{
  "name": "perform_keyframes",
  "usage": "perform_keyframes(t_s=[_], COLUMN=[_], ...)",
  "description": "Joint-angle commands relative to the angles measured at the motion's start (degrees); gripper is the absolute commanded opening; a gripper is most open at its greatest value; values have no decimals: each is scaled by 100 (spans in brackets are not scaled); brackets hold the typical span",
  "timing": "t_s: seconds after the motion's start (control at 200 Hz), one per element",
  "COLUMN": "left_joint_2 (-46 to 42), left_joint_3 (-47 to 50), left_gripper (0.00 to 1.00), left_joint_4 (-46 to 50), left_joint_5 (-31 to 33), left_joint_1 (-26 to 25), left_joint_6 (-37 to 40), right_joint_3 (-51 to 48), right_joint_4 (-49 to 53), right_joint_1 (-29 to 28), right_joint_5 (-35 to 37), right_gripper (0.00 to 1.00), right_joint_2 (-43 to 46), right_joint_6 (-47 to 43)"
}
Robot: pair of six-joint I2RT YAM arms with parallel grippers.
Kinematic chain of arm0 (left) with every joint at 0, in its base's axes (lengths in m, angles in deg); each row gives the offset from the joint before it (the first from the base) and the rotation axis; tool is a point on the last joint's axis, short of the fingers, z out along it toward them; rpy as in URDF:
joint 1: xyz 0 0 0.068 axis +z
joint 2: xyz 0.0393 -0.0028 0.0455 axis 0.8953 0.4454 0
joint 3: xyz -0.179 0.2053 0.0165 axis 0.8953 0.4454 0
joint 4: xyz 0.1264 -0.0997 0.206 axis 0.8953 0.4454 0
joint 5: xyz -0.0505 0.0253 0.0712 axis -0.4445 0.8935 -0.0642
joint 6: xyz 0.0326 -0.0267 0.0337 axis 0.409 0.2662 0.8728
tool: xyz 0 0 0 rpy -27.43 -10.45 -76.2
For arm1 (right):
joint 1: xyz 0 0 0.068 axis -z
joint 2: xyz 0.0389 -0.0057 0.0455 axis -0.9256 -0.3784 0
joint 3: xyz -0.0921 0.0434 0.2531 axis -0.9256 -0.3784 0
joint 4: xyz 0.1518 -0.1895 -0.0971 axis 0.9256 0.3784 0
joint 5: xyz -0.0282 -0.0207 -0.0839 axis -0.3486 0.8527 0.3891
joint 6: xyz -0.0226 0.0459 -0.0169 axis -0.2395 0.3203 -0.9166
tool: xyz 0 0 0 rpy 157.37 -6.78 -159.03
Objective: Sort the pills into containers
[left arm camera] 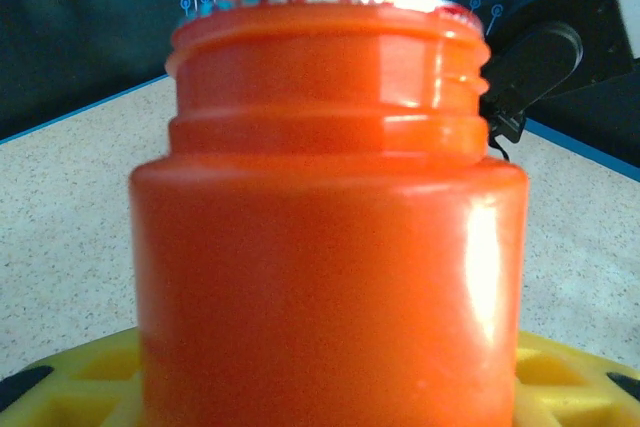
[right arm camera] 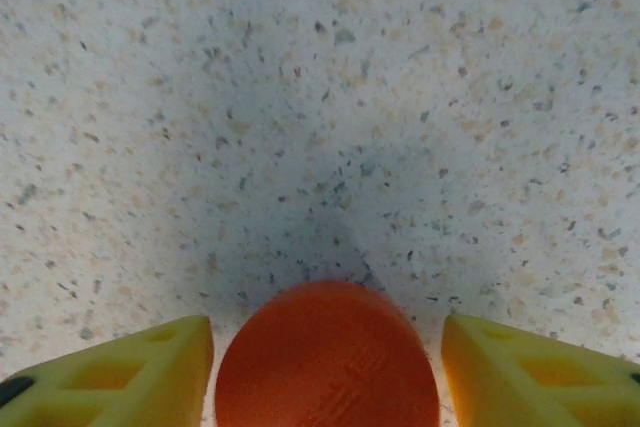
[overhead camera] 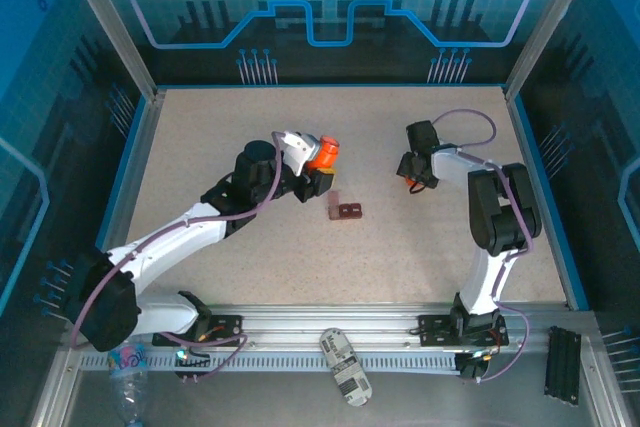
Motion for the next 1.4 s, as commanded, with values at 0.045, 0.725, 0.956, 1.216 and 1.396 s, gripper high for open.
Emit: perform_keyframes(t_s=[0.045,0.725,0.956,1.216,1.396], left_joint_2=[-255,-641,-652,-643,-587], left_joint_3=[70,175,286,450,463], left_gripper=[0,0,0,0,0], left_joint_4=[-228,128,164,164,509], left_joint_5=[52,157,162,315,247], left_joint_1=[39,46,47,46,45], left_joint_6=[-103,222,197,3,43], right_joint_3=[-87,240,-536,-1063,-1506], right_joint_4=[186,1255,616,369,-185], right_joint_1=[84,-127,-118,-314,-588], right_joint_5=[-170,1350,202,-1102,-2048], right_gripper=[83,100,100,100,97], right_joint_2=[43,2115,3073,3478,3583], right_joint_6=[123,-523,-920,-792,-479])
